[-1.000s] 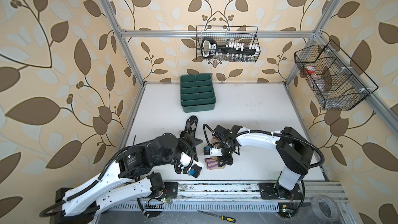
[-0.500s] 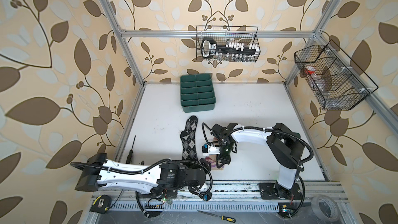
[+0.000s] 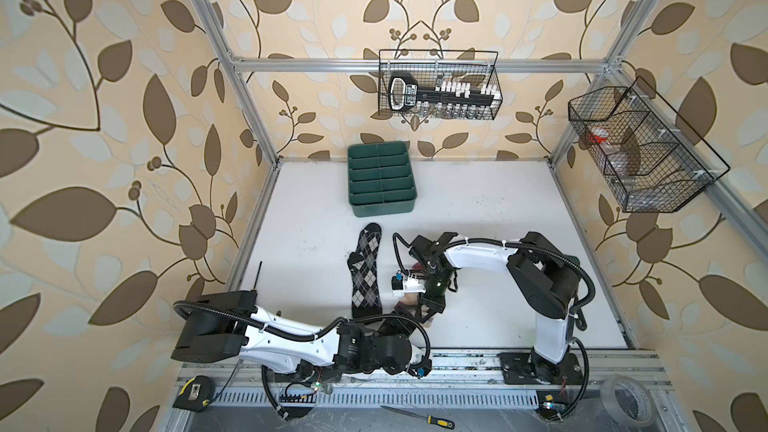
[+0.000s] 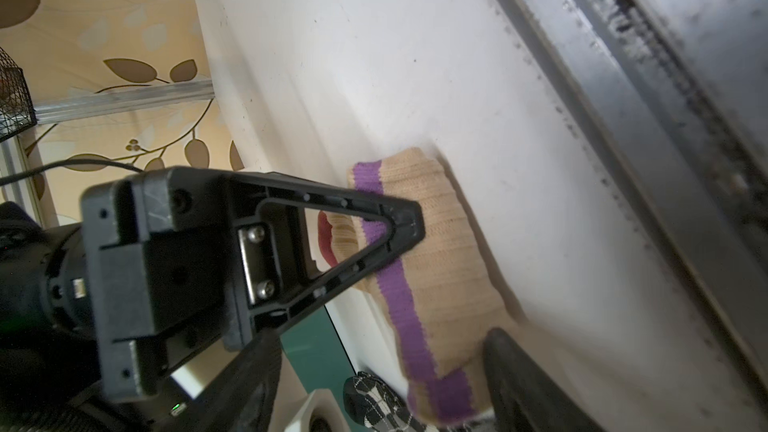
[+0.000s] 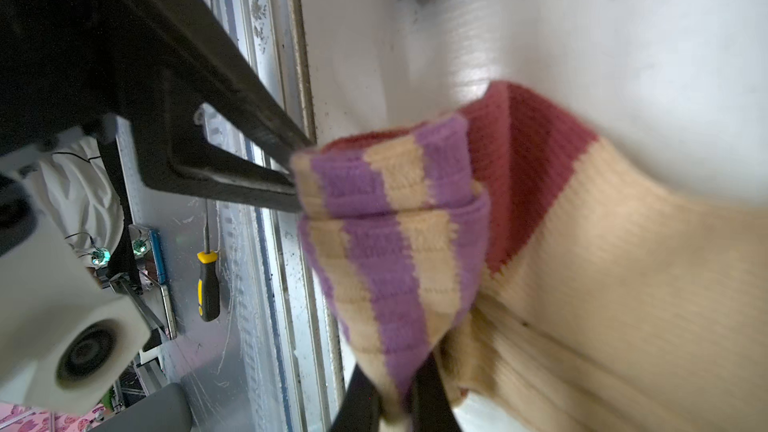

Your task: Roll the socks

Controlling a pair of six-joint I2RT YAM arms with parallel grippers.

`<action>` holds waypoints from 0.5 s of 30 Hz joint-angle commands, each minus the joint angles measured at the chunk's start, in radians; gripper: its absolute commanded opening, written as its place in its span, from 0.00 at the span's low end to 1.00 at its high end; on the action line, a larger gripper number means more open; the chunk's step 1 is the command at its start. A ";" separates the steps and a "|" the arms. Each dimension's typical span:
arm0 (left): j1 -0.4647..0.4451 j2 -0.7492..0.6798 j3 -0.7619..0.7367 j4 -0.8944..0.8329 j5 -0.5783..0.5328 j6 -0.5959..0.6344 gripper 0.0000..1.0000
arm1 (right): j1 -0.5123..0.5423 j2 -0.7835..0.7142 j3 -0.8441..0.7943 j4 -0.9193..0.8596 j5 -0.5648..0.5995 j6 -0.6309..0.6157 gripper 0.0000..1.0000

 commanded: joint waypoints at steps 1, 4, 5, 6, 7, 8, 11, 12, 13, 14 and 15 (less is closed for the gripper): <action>-0.008 0.015 -0.004 0.070 -0.019 -0.048 0.75 | -0.007 0.033 0.019 -0.029 -0.001 -0.029 0.08; -0.008 0.049 -0.014 0.082 -0.015 -0.072 0.72 | -0.010 0.034 0.019 -0.033 -0.007 -0.032 0.08; -0.007 0.062 -0.018 0.088 -0.025 -0.078 0.71 | -0.010 0.033 0.016 -0.034 -0.006 -0.032 0.07; -0.007 0.073 -0.018 0.087 -0.035 -0.094 0.69 | -0.012 0.029 0.013 -0.033 -0.006 -0.033 0.07; -0.008 0.084 -0.020 0.085 -0.043 -0.101 0.68 | -0.011 0.024 0.009 -0.031 -0.001 -0.034 0.08; -0.007 0.089 -0.021 0.084 -0.047 -0.109 0.67 | -0.013 0.020 0.003 -0.030 0.000 -0.036 0.08; -0.007 0.080 -0.025 0.058 -0.029 -0.154 0.64 | -0.021 0.005 -0.005 -0.019 -0.003 -0.037 0.08; -0.008 0.081 -0.032 0.065 -0.026 -0.152 0.63 | -0.024 0.001 -0.005 -0.019 -0.006 -0.036 0.08; -0.007 0.085 -0.037 0.076 -0.027 -0.152 0.63 | -0.023 0.000 -0.005 -0.021 -0.009 -0.037 0.08; -0.008 0.095 -0.038 0.079 -0.034 -0.151 0.61 | -0.025 -0.001 -0.005 -0.021 -0.010 -0.037 0.08; -0.007 0.102 -0.033 0.071 -0.042 -0.157 0.59 | -0.024 -0.002 -0.007 -0.021 -0.010 -0.037 0.08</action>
